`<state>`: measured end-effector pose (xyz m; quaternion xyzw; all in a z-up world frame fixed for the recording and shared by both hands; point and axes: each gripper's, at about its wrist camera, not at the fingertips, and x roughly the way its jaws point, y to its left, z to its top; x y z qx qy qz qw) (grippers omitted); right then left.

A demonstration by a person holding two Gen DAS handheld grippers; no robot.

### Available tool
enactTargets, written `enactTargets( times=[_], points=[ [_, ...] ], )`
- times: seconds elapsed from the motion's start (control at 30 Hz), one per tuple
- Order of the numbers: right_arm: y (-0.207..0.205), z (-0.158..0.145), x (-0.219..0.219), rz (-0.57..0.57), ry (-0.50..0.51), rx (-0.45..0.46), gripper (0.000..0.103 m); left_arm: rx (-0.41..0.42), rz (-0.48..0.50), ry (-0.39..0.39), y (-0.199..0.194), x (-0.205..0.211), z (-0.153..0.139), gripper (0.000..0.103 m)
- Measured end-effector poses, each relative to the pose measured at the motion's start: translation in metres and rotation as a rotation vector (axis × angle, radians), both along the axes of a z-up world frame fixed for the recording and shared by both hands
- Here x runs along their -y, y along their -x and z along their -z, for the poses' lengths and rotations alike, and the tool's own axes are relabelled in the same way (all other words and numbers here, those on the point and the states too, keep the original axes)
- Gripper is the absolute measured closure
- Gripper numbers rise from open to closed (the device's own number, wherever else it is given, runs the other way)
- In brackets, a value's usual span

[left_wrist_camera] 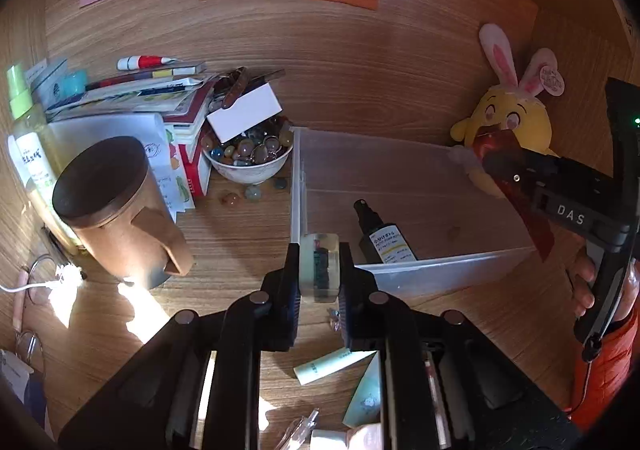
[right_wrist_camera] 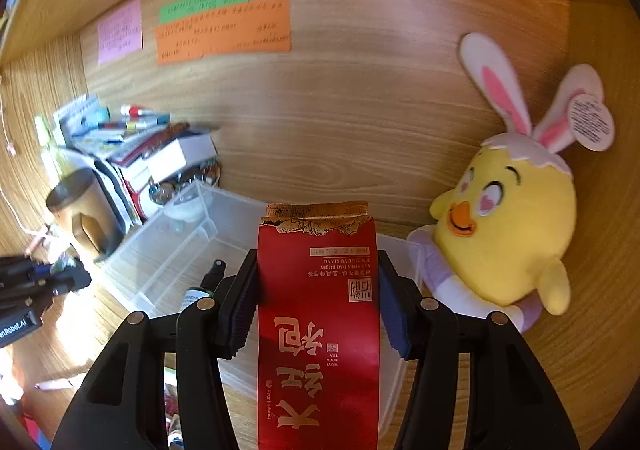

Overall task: Organize objects
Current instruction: 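Place the red packet and the small tile into the clear box with both grippers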

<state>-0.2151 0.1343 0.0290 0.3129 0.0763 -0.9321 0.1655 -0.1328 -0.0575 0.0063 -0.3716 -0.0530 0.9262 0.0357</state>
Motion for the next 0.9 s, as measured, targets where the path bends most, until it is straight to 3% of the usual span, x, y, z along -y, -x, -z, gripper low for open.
enactTargets(
  times=[0.5, 0.9],
  points=[
    [0.027, 0.033, 0.023, -0.044, -0.113, 0.106, 0.053, 0.086, 0.052, 0.063, 0.057, -0.025, 0.013, 0.087],
    [0.036, 0.046, 0.030, -0.083, -0.161, 0.187, 0.052, 0.150, 0.073, 0.108, 0.074, -0.038, 0.033, 0.087]
  ],
)
